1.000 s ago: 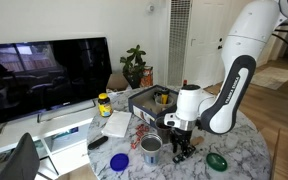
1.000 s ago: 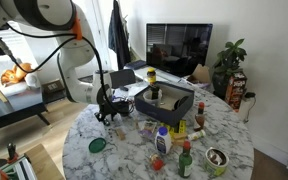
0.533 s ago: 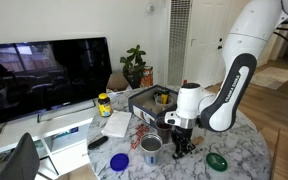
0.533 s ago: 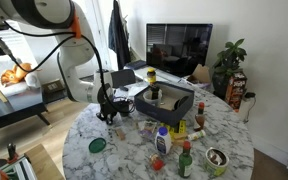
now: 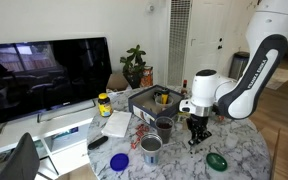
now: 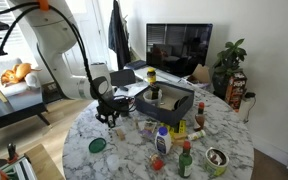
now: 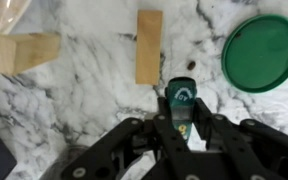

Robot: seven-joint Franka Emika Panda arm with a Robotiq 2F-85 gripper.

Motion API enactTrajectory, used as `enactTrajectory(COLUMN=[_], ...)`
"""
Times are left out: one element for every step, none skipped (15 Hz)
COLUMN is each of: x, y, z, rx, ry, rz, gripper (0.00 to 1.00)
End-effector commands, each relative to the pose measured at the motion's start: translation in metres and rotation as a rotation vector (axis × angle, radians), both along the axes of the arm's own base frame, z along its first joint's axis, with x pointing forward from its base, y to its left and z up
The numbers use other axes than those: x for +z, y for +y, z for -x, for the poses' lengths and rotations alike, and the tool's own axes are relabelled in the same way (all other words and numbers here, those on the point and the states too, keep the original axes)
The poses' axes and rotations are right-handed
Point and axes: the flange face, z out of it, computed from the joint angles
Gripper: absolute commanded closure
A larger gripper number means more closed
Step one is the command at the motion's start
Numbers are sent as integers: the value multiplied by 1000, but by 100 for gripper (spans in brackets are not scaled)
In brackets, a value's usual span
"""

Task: Make the brown object to the left lie flat on the table and then put the car plush toy on top of it

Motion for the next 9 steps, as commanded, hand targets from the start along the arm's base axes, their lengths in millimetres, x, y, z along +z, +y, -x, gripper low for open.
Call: enactTrajectory(x=[9,9,7,5,2,0,-3,-6,-9], y=[-20,-24,-30,-35,-40,-44,-48,-49,-48], z=[7,5,2,-1,-2,-4,-6,-7,-9], rx=[-38,-42,-46,-54,-54,-43,-41,-35,-16], ry=[20,18,9,5,7,11,10,10,7], rz=[57,54,52,52,51,48,45,37,20], gripper=[93,93,93,93,93,93,93,93,93])
